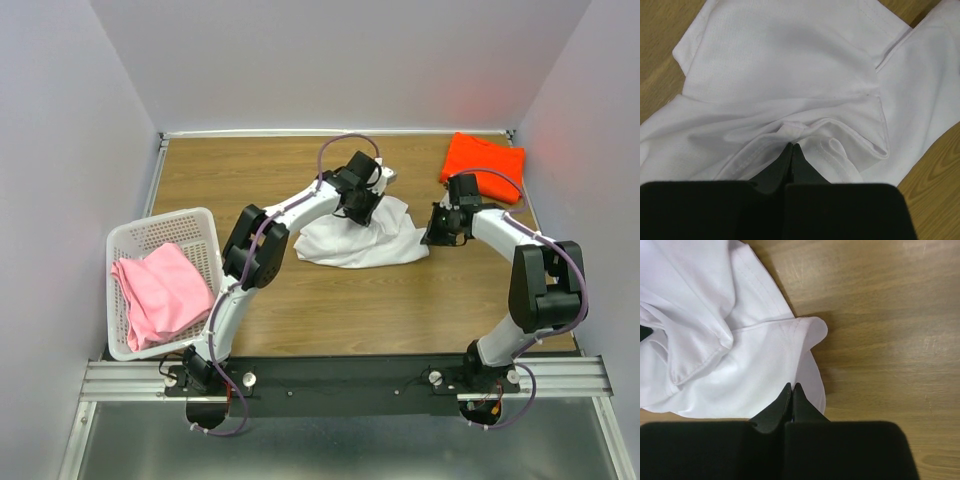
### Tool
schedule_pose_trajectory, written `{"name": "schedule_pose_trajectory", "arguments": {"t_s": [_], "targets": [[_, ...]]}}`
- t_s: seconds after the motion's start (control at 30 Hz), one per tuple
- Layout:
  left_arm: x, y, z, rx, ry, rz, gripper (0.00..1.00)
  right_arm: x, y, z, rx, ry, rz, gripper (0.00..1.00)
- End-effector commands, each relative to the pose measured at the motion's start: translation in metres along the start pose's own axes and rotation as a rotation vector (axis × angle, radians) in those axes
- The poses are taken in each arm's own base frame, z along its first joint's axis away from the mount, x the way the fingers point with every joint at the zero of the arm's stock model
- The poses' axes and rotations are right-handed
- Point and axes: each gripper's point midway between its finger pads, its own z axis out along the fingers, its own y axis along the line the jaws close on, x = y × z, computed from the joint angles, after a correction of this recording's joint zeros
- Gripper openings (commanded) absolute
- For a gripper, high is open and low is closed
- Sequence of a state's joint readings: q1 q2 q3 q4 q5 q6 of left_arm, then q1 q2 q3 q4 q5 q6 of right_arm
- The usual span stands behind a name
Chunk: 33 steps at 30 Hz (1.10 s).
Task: Fold and stack the t-shirts
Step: Flatten the tshirt out
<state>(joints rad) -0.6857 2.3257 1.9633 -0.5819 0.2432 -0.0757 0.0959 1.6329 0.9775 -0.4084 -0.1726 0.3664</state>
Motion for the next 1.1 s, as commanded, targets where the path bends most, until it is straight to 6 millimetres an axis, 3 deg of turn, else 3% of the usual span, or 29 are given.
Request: {"name": "schedule_pose_trajectory", "arguments": {"t_s": [0.0, 0.07, 0.17, 0.2, 0.23, 0.27, 0.3, 0.4, 0.47, 0.53, 0.57, 0.6, 0.63, 0.67, 0.73, 0.77, 0.87, 0.9, 0.97, 1.0, 1.07], "targets": [[-0.043, 0.015, -0.029, -0.007, -0.127, -0.042, 0.0, -0.03, 0.006, -0.013, 0.011, -0.075, 0.007, 0.0], [-0.066, 0.018, -0.051, 0.003, -0.203, -0.079, 0.0, -0.047, 0.012, -0.02, 0.003, -0.116, 0.001, 0.0], [-0.104, 0.039, -0.093, 0.042, -0.347, -0.176, 0.0, -0.068, 0.019, -0.028, 0.0, -0.16, -0.008, 0.0], [-0.123, 0.05, -0.118, 0.075, -0.426, -0.219, 0.0, -0.085, 0.026, -0.037, -0.011, -0.195, -0.019, 0.0], [-0.128, 0.06, -0.124, 0.083, -0.453, -0.22, 0.0, -0.094, 0.03, -0.041, -0.017, -0.215, -0.021, 0.0], [-0.141, 0.063, -0.145, 0.099, -0.505, -0.253, 0.0, -0.102, 0.032, -0.042, -0.017, -0.226, -0.027, 0.01], [-0.152, 0.069, -0.16, 0.106, -0.557, -0.255, 0.0, -0.123, 0.042, -0.055, -0.032, -0.273, -0.035, 0.0], [-0.176, 0.089, -0.215, 0.114, -0.691, -0.264, 0.0, -0.152, 0.053, -0.074, -0.043, -0.339, -0.054, 0.0], [-0.181, 0.095, -0.247, 0.1, -0.749, -0.251, 0.0, -0.178, 0.064, -0.098, -0.055, -0.412, -0.088, 0.0], [-0.18, 0.096, -0.265, 0.08, -0.781, -0.221, 0.0, -0.188, 0.07, -0.119, -0.057, -0.462, -0.119, 0.0], [-0.181, 0.087, -0.287, 0.068, -0.816, -0.189, 0.0, -0.188, 0.069, -0.125, -0.05, -0.475, -0.144, 0.0], [-0.164, 0.093, -0.275, 0.036, -0.79, -0.196, 0.0, -0.186, 0.066, -0.131, -0.039, -0.484, -0.154, 0.0], [-0.155, 0.093, -0.277, 0.018, -0.794, -0.198, 0.0, -0.181, 0.066, -0.143, -0.038, -0.503, -0.165, 0.0], [-0.13, 0.091, -0.274, -0.006, -0.771, -0.225, 0.0, -0.165, 0.056, -0.135, -0.014, -0.473, -0.17, 0.0], [-0.099, 0.103, -0.268, -0.09, -0.744, -0.308, 0.0, -0.139, 0.038, -0.126, 0.032, -0.43, -0.157, 0.0], [-0.063, 0.105, -0.256, -0.126, -0.679, -0.373, 0.0, -0.107, 0.022, -0.115, 0.063, -0.358, -0.138, 0.0], [-0.004, 0.118, -0.238, -0.233, -0.56, -0.496, 0.0, -0.057, -0.005, -0.099, 0.144, -0.243, -0.063, 0.01], [0.034, 0.119, -0.219, -0.259, -0.445, -0.549, 0.04, -0.027, -0.021, -0.09, 0.194, -0.154, -0.036, 0.01], [0.066, 0.12, -0.207, -0.291, -0.354, -0.589, 0.3, -0.002, -0.036, -0.083, 0.253, -0.079, 0.01, 0.07], [0.087, 0.119, -0.199, -0.307, -0.293, -0.612, 0.51, 0.014, -0.042, -0.079, 0.27, -0.017, 0.016, 0.21], [0.101, 0.121, -0.195, -0.332, -0.251, -0.63, 0.61, 0.02, -0.042, -0.076, 0.268, 0.018, 0.008, 0.41]]}}
